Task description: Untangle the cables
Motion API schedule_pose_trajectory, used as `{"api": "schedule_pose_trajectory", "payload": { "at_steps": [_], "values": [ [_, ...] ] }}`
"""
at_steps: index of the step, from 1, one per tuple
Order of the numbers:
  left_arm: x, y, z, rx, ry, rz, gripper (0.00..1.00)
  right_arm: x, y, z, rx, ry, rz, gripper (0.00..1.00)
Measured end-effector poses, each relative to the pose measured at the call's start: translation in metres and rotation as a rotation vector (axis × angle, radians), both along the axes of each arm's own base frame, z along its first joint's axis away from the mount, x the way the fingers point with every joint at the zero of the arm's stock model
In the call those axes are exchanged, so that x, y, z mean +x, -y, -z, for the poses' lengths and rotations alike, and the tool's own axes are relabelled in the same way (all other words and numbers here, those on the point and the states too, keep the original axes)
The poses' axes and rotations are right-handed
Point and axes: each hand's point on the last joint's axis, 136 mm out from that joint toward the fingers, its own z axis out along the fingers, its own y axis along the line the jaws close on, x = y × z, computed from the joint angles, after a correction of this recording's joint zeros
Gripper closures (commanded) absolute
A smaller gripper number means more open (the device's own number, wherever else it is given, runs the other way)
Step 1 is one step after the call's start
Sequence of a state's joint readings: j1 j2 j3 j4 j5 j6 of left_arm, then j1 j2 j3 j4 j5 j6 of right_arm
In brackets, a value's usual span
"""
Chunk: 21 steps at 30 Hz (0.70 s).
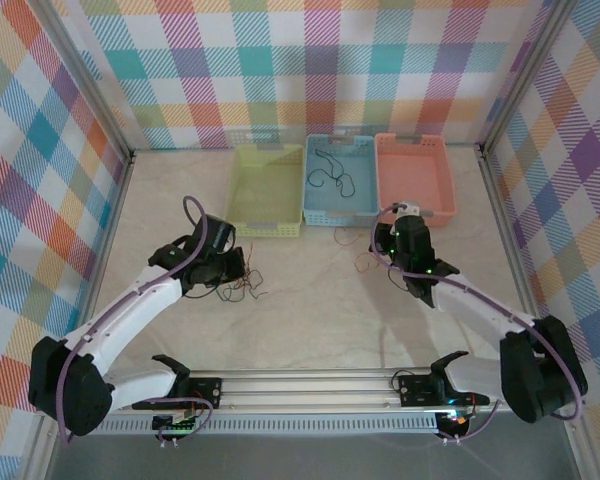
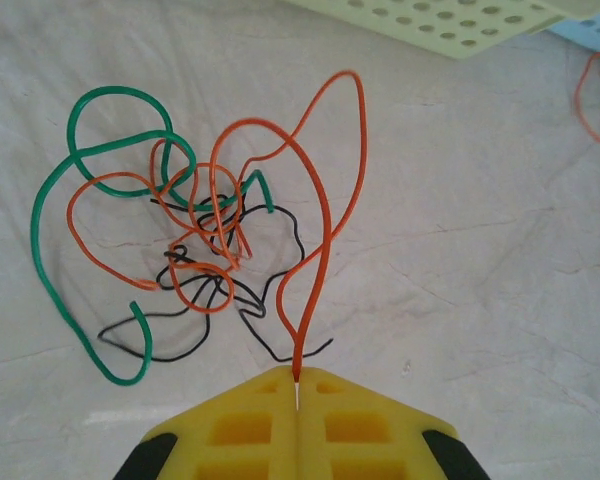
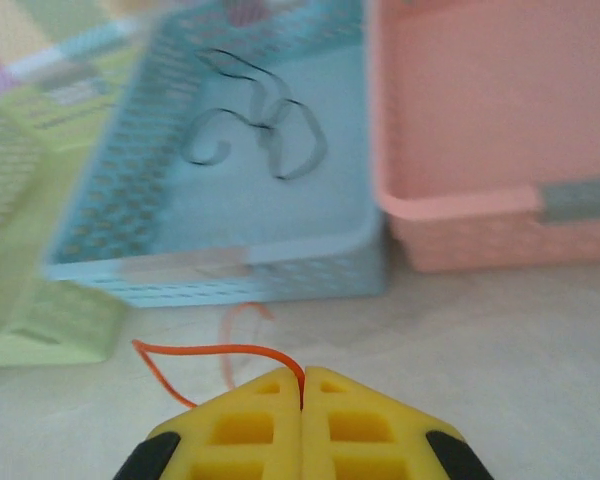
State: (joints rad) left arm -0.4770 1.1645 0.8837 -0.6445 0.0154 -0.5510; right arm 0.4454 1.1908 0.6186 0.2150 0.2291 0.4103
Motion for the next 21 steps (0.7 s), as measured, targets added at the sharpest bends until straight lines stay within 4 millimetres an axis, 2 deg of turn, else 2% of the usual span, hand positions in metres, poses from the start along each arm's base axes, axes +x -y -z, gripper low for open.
{"api": "schedule_pose_trajectory", "payload": {
  "at_steps": [4,5,10,13,16,21],
  "values": [
    [0.008,0.004,0.004,-0.027,0.044,-0.009,1.00,-0.006,-0.032,-0.067,0.064,0.126,-0.133,1.00],
    [0.009,0.004,0.005,-0.032,0.060,-0.012,1.00,-0.007,-0.040,-0.089,0.088,0.161,-0.163,1.00],
    [0.008,0.002,0.016,-0.047,0.088,-0.017,1.00,-0.008,-0.062,-0.183,0.189,0.294,-0.252,1.00],
    [0.007,0.001,0.021,-0.043,0.092,-0.020,1.00,-0.005,-0.076,-0.227,0.238,0.339,-0.297,1.00],
    [0.007,-0.002,0.016,-0.046,0.121,-0.027,1.00,0.003,-0.089,-0.254,0.263,0.358,-0.332,1.00],
    [0.006,-0.005,0.004,-0.065,0.181,-0.037,1.00,0.020,-0.114,-0.272,0.291,0.343,-0.378,1.00]
  ]
}}
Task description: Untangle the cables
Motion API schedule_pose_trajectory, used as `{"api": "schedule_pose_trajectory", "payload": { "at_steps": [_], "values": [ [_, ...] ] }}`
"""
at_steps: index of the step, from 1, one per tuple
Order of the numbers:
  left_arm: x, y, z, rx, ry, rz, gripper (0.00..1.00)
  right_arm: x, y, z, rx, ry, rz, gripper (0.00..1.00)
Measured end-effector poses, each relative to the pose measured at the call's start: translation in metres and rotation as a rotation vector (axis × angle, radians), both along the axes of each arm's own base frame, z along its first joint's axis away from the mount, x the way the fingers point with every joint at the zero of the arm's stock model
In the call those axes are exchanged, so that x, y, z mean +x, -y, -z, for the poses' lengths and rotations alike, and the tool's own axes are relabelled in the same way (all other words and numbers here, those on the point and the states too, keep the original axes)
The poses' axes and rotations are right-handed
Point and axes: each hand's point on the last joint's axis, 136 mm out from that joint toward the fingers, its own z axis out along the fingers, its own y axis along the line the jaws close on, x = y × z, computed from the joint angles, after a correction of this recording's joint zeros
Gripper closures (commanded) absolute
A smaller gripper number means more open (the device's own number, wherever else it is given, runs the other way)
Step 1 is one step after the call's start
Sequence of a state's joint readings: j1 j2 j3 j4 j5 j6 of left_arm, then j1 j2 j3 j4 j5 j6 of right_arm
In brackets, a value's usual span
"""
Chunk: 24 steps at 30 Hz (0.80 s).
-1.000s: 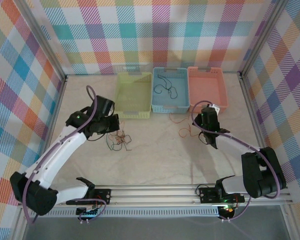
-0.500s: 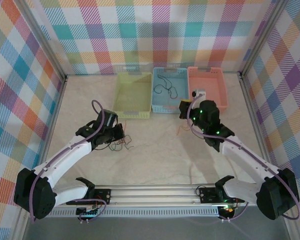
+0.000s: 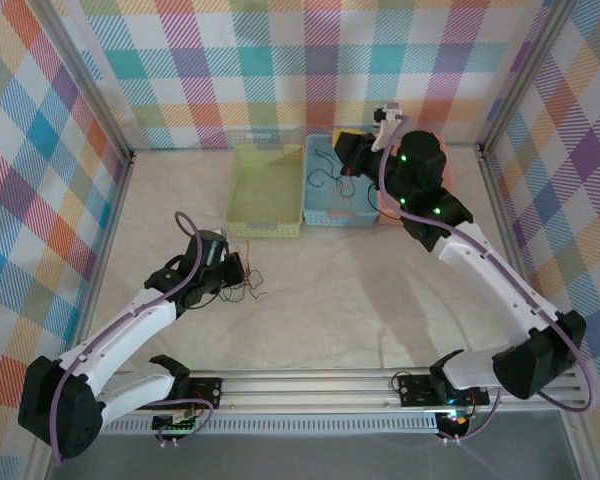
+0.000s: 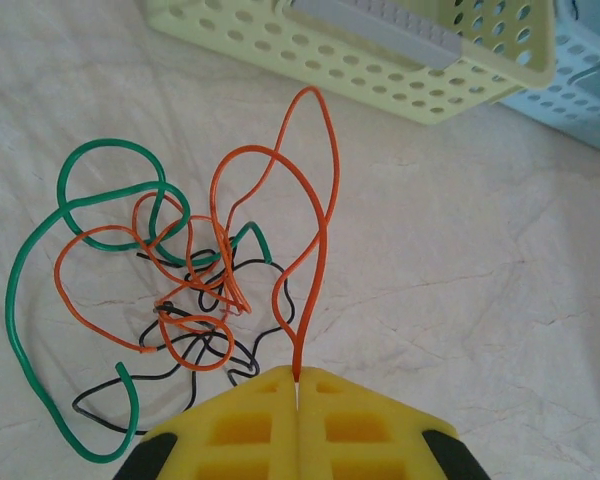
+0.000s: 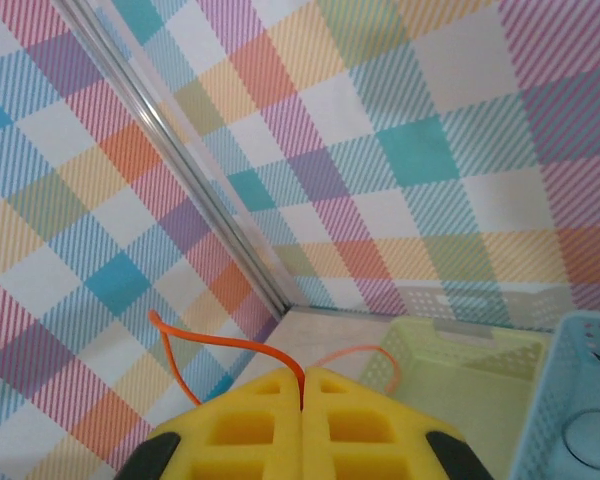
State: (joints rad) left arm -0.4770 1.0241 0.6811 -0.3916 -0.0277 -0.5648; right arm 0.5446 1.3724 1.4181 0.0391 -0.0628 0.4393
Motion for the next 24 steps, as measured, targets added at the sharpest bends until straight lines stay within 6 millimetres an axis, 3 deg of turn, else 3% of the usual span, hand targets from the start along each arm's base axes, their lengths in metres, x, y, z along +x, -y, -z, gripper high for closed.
{"api": "schedule_pose_trajectory", "payload": {
  "at_steps": [7,15,20,24],
  "values": [
    [-0.001,-0.003,0.004,0.011,0.000,-0.009,1.00,0.034,-0.039,-0.012,0.008,0.006,-0.040,1.00],
    [-0.001,-0.004,0.005,0.016,0.000,-0.013,1.00,0.097,-0.079,0.003,0.024,-0.016,-0.037,1.00],
    [-0.001,-0.004,0.005,0.016,-0.001,-0.013,1.00,0.140,-0.106,0.026,0.053,-0.051,-0.036,1.00],
    [-0.001,-0.005,0.005,0.018,0.001,-0.016,1.00,0.174,-0.125,0.071,0.065,-0.115,-0.005,0.98]
  ]
}}
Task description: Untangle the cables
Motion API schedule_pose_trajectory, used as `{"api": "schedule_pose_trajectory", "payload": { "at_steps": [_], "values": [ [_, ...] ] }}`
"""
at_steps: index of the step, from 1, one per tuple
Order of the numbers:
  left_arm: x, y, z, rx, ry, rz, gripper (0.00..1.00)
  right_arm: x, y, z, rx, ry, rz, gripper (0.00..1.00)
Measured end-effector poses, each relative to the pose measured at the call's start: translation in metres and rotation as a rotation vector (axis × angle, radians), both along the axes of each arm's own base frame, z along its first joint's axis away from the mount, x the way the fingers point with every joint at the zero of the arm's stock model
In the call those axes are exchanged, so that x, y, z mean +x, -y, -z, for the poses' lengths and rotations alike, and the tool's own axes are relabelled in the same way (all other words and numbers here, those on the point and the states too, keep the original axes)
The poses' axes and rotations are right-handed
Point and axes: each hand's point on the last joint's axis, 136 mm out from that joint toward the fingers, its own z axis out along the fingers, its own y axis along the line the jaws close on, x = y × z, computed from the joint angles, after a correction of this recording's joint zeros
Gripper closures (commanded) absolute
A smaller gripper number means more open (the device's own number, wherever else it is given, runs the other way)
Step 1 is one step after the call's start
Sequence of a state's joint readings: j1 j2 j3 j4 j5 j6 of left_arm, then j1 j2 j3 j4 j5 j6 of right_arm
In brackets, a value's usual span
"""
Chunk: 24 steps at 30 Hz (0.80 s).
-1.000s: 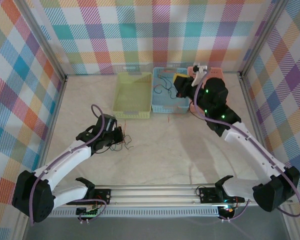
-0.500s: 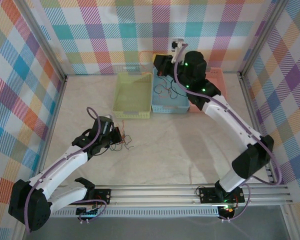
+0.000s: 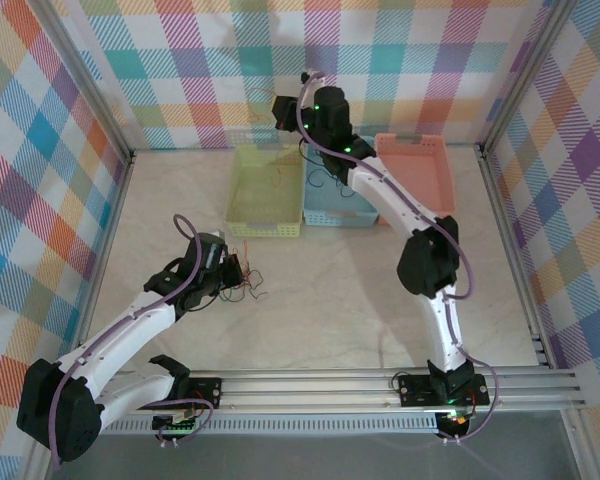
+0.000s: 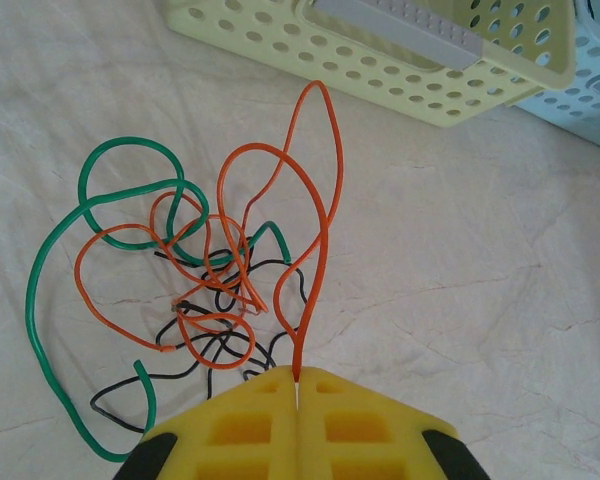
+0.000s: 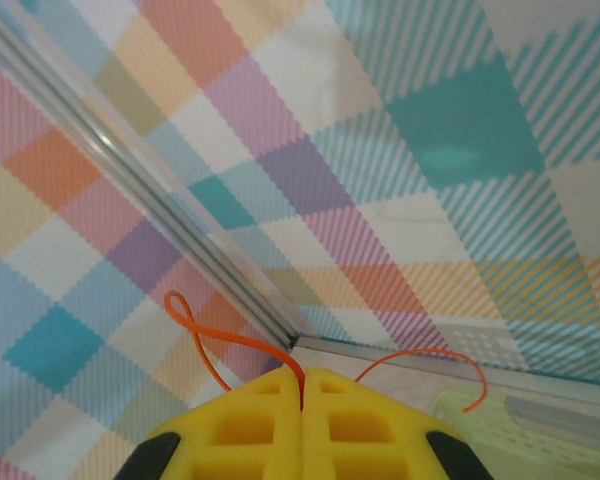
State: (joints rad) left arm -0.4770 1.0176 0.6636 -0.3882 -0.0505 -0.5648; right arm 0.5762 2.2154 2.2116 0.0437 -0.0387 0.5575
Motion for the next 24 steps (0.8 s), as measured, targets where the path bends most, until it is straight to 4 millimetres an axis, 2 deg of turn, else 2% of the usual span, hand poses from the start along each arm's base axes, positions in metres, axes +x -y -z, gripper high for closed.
{"api": "schedule_pose_trajectory", "payload": {
  "at_steps": [2,4,7,9,12,15,18,20,24],
  "values": [
    [0.000,-0.001,0.000,0.002,0.001,-0.003,1.00,0.016,-0.005,0.028,-0.010,-0.032,0.028,0.97],
    [0.000,-0.001,0.000,0.002,0.002,-0.003,1.00,0.033,-0.009,0.058,-0.023,-0.063,0.060,0.91],
    [0.000,-0.001,-0.001,0.002,0.004,-0.003,1.00,0.052,-0.017,0.101,-0.040,-0.120,0.087,0.66],
    [0.001,-0.001,-0.001,0.004,0.007,-0.006,1.00,0.058,-0.021,0.131,-0.062,-0.172,0.089,0.56],
    [0.001,-0.002,-0.002,0.006,0.011,-0.009,1.00,0.055,-0.020,0.160,-0.113,-0.242,0.087,0.51],
    [0.001,-0.002,-0.003,0.006,0.012,-0.009,1.00,0.042,-0.011,0.170,-0.178,-0.262,0.081,0.49],
    [0.001,-0.002,-0.004,0.003,0.016,-0.009,1.00,0.012,0.008,0.168,-0.252,-0.261,0.068,0.49],
    [0.000,-0.002,-0.005,-0.001,0.020,-0.006,1.00,-0.014,0.025,0.153,-0.285,-0.229,0.055,0.49],
    [-0.002,0.003,-0.009,-0.029,0.032,0.017,1.00,-0.076,0.059,0.106,-0.300,-0.087,0.013,0.49]
  ]
}}
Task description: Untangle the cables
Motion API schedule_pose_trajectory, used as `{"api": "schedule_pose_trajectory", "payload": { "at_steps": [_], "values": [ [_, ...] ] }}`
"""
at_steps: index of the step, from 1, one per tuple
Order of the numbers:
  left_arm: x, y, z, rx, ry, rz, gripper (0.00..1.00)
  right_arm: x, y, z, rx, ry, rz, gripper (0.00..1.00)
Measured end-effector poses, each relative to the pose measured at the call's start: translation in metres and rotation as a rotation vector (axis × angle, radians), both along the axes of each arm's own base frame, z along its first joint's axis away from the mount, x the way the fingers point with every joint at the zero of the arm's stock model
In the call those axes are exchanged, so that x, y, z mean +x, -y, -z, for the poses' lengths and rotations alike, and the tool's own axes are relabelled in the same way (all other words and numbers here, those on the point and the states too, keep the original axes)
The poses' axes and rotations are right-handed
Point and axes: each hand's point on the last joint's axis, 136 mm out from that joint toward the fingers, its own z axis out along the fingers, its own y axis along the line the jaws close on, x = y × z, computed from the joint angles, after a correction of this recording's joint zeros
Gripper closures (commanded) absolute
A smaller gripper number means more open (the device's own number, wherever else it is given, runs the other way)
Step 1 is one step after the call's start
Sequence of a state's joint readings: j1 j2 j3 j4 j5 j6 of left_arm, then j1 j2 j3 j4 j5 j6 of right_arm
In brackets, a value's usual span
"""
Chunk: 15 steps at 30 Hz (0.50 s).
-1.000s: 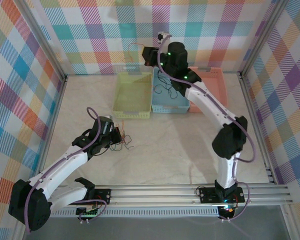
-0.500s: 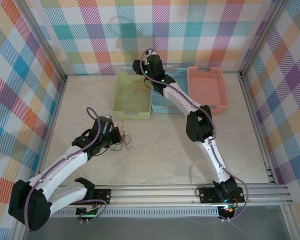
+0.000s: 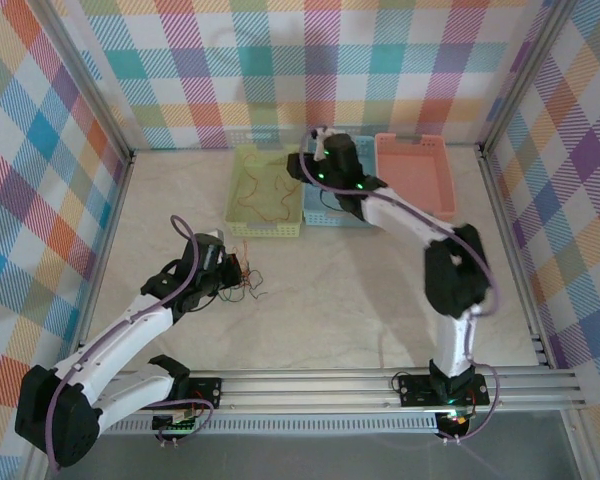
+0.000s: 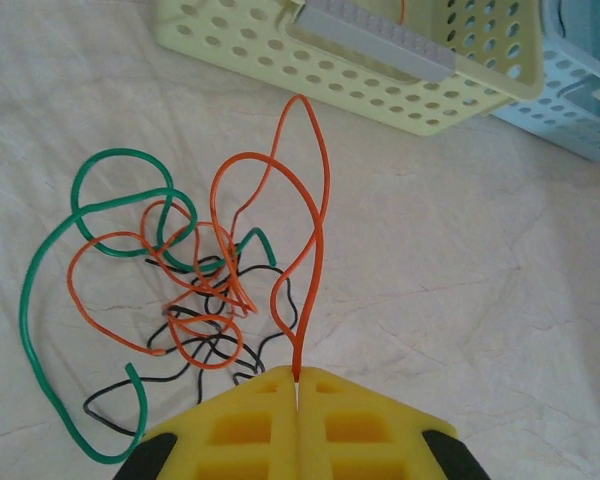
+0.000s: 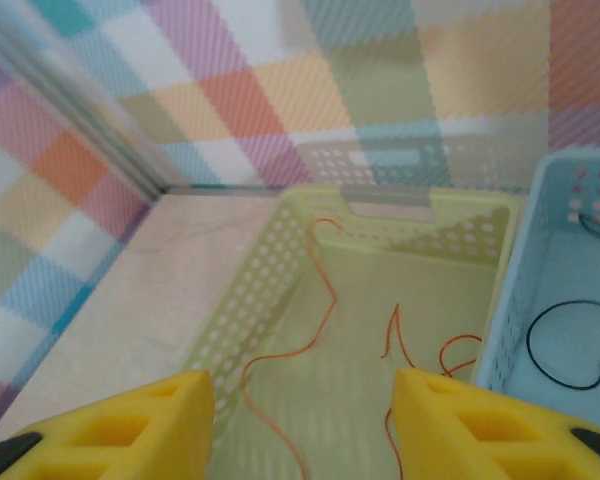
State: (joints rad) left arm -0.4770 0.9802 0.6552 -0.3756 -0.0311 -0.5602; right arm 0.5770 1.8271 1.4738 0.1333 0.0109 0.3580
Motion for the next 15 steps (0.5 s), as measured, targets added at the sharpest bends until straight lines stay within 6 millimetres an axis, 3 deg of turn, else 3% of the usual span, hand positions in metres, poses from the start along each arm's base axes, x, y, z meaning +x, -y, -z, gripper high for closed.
{"api": "schedule_pose_trajectory", "payload": {
  "at_steps": [3,5,10,15],
  "values": [
    [-0.002,0.007,-0.007,-0.041,0.023,0.032,1.00,-0.045,0.023,-0.020,-0.010,0.102,-0.047,0.50],
    [-0.003,0.012,-0.014,-0.074,0.041,0.055,1.00,-0.070,0.037,-0.015,-0.033,0.137,-0.070,0.51],
    [-0.004,0.026,-0.034,-0.159,0.093,0.107,1.00,-0.126,0.067,0.027,-0.087,0.131,-0.117,0.51],
    [0.000,0.049,-0.046,-0.225,0.076,0.172,1.00,-0.157,0.068,0.058,-0.053,0.110,-0.200,0.52]
  ]
}}
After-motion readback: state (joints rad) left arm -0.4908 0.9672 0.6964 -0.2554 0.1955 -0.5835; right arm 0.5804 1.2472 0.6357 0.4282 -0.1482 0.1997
